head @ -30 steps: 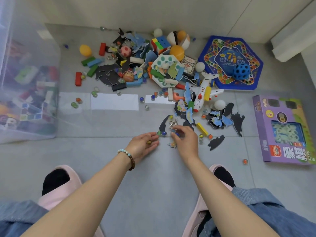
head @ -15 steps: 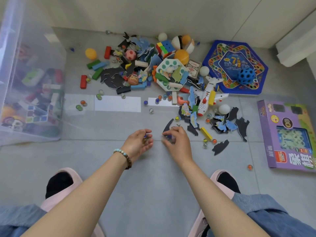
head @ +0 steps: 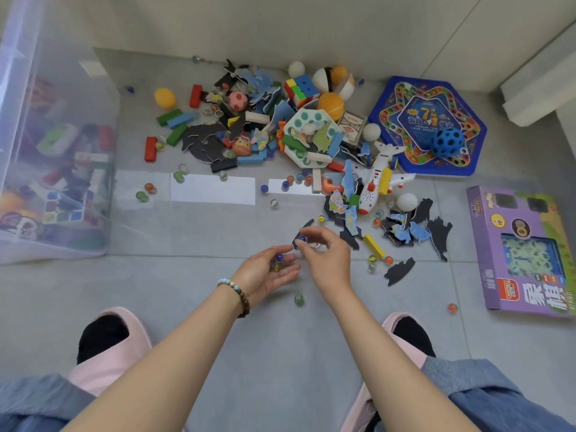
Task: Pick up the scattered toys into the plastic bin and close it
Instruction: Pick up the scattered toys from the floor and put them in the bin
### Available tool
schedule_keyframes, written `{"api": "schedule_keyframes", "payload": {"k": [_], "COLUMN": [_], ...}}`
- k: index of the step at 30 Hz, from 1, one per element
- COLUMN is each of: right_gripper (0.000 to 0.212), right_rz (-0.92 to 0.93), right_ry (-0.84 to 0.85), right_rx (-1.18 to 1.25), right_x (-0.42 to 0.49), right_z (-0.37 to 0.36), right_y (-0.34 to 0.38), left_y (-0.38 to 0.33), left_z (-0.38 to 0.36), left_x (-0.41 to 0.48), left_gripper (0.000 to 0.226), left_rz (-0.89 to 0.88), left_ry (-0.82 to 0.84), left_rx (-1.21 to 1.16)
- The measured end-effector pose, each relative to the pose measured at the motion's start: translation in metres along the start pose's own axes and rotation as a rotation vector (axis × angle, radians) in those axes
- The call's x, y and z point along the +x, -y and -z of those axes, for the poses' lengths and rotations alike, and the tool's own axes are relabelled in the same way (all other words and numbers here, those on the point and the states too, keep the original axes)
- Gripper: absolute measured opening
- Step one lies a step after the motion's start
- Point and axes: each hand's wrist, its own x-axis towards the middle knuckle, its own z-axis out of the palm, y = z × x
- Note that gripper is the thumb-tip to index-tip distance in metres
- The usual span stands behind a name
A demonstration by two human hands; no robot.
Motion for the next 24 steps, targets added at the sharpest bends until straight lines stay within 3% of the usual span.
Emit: {"api": "schedule_keyframes", "payload": {"k": [4, 8, 10, 12, 14, 16, 19, 24], "right_gripper": [0.022, 0.019, 0.037, 0.052, 0.046, 0.043, 0.044, 0.031], "right_rz": [-0.018, 0.027, 0.056, 0.104, 0.201, 0.210, 0.166, -0.018], "right_ry": [0.136, -0.159, -0.144, -0.001, 0.048, 0.031, 0.000, 0.005], "right_rx": [0.067, 0.019, -0.199, -0.513, -0.788, -0.872, -0.877, -0.584], "right_x": [-0.013, -0.085, -0.154, -0.218, -0.247, -0.240, -0.218, -0.210], "right_z": [0.004, 0.005, -0.008, -0.024, -0.031, -0.025, -0.006, 0.018], "right_y": [0.017, -0.006, -0.032, -0.065, -0.093, -0.101, -0.098, -0.095], "left_y": [0.003, 0.002, 0.007, 0.014, 0.022, 0.030, 0.041, 0.059], "left_z": [-0.005, 0.000, 0.013, 0.030, 0.049, 0.067, 0.091, 0.108], "left_x": [0.001, -0.012, -0.024, -0.040, -0.060, -0.079, -0.105, -0.131], "left_gripper": [0.032, 0.028, 0.029, 0.029, 0.029, 0.030, 0.030, 0.027], "left_rz": [0.018, -0.075, -0.094, -0.089, -0.083, -0.077, -0.057, 0.048], "left_ry": [0.070, -0.078, -0.148, -0.193, -0.214, -0.234, -0.266, -0.246], "left_rx": [-0.173, -0.145, -0.097, -0.101, -0.136, -0.145, -0.140, -0.136]}}
